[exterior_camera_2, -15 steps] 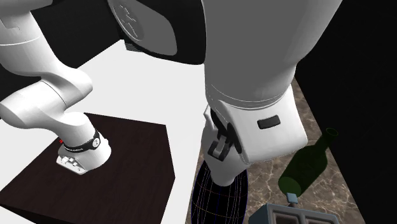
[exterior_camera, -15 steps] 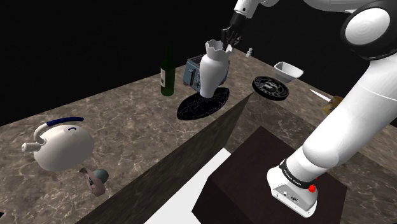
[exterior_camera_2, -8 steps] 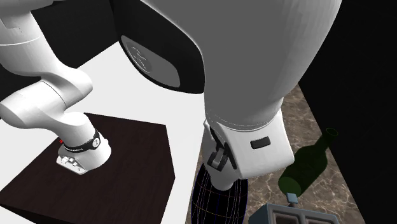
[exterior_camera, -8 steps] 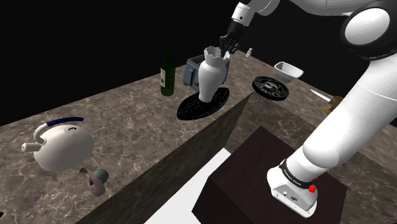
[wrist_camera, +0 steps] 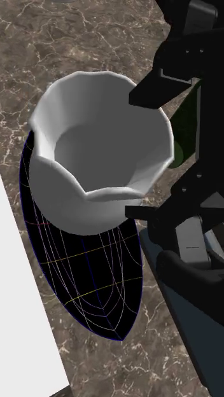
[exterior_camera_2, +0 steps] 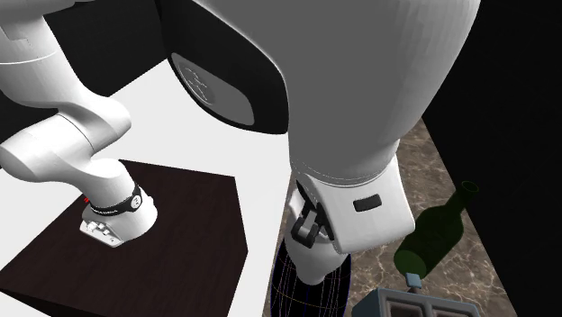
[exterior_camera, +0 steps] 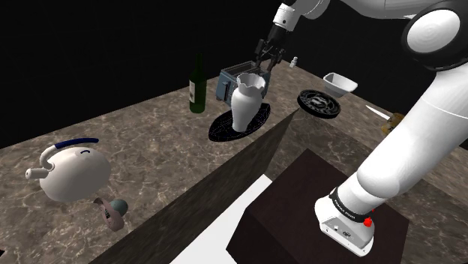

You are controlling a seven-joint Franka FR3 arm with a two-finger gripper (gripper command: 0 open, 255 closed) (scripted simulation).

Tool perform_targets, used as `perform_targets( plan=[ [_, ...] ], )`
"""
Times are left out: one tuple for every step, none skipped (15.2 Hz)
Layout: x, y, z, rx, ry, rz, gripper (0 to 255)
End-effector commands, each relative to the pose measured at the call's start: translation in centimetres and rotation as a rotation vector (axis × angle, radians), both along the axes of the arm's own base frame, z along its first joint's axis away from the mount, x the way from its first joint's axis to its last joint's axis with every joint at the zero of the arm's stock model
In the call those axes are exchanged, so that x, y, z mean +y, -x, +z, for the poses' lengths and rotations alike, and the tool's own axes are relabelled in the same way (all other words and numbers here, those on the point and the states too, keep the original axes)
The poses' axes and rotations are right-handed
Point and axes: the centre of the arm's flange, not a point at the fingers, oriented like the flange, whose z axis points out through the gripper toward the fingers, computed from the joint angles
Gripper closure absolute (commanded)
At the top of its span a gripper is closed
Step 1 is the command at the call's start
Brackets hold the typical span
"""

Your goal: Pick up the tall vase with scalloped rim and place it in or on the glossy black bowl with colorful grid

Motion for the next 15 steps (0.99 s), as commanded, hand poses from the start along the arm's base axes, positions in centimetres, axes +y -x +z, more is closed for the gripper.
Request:
perform_targets(
  plan=[
    [0.0,0.0,0.0,0.000,0.000,0.000,0],
    [0.0,0.0,0.0,0.000,0.000,0.000,0],
    [0.0,0.0,0.0,0.000,0.000,0.000,0],
    [0.0,0.0,0.0,0.000,0.000,0.000,0],
    [-0.4,0.0,1.2,0.000,0.000,0.000,0],
    [-0.9,0.0,2.5,0.000,0.000,0.000,0],
    [-1.3,0.0,3.7,0.000,0.000,0.000,0],
    [-1.6,0.0,4.7,0.000,0.000,0.000,0],
    [-1.6,0.0,4.7,0.000,0.000,0.000,0],
    [-1.6,0.0,4.7,0.000,0.000,0.000,0],
    [-1.6,0.0,4.7,0.000,0.000,0.000,0],
    [-1.6,0.0,4.7,0.000,0.000,0.000,0],
    [-1.6,0.0,4.7,0.000,0.000,0.000,0],
    [-1.6,0.0,4.7,0.000,0.000,0.000,0],
    [-1.6,0.0,4.7,0.000,0.000,0.000,0]
  ],
)
